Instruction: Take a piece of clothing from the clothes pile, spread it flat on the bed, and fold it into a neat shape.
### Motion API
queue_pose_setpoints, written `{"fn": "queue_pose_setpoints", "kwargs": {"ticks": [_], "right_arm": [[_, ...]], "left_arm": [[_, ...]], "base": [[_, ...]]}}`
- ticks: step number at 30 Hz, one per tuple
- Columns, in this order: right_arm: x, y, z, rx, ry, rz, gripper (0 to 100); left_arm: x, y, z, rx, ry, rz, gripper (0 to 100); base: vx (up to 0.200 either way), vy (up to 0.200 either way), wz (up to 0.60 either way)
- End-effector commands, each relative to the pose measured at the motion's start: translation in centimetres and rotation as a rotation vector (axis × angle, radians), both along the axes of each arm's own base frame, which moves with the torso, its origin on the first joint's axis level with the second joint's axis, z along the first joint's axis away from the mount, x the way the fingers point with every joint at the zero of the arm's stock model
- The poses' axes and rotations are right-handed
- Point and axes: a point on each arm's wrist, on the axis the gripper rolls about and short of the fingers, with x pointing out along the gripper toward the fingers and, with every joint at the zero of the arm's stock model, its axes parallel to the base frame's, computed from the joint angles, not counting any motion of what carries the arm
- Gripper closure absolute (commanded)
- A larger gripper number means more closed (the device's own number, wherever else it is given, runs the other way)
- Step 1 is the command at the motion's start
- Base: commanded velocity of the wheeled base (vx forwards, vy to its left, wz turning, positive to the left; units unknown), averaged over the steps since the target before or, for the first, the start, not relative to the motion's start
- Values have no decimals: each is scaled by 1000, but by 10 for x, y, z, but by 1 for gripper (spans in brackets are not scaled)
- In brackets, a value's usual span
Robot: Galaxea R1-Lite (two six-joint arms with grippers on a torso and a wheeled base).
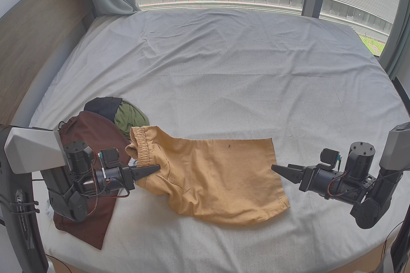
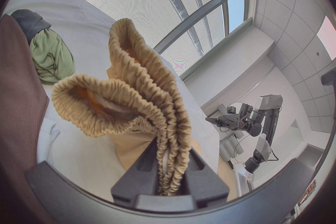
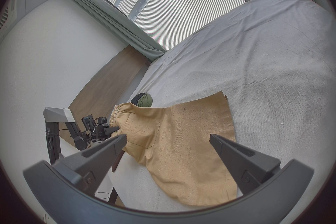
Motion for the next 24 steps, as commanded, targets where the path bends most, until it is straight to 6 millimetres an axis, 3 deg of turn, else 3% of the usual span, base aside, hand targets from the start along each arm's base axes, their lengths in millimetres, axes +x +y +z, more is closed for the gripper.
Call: {"fn": "queue_pose_setpoints", "kwargs": {"ticks": [1, 24], "right_arm": [[0, 0, 0, 0, 0, -1, 0], [1, 0, 2, 4, -12, -2, 0]], "left_arm": [[3, -6, 2, 1, -17, -4, 100], [13, -53, -3, -43, 21, -52, 100]], "base": [[0, 0, 0], [0, 0, 0]]}}
